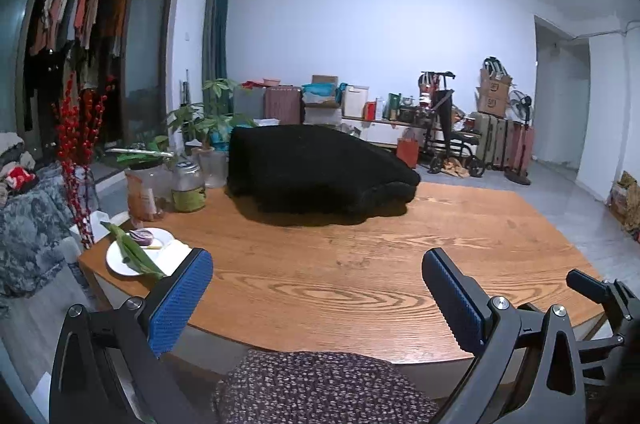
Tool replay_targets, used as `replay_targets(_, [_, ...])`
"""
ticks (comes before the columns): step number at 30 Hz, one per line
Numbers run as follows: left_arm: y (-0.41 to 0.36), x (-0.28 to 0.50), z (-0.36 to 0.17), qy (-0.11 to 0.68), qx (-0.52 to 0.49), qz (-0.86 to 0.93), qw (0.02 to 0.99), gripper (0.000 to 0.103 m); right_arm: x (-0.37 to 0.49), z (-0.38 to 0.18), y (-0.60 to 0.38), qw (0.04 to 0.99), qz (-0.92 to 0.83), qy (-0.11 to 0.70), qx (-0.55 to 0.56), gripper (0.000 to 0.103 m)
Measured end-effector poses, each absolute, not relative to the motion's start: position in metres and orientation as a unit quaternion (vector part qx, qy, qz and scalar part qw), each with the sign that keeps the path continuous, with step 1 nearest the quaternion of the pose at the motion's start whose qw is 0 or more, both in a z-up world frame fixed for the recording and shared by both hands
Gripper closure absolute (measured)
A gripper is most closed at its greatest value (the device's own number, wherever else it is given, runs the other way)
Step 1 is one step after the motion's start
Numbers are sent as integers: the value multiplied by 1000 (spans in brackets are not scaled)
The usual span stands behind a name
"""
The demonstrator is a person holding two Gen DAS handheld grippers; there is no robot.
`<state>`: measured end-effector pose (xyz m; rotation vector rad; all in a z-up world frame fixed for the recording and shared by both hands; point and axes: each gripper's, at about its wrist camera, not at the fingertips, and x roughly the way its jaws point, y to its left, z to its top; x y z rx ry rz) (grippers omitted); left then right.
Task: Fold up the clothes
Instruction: 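Move both grippers toward the bundled black jacket on the table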
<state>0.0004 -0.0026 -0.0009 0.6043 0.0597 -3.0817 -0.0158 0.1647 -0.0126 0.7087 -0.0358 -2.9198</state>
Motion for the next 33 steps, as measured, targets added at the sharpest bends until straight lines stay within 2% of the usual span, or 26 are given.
replay_targets(11, [-5, 8, -4, 8, 186, -982, 14, 0, -11, -7, 153, 76, -973, 19, 218, 0])
replay_targets(33, [5, 6, -19, -39, 205, -978, 12, 0, -12, -13, 148, 80, -970, 2, 229, 0])
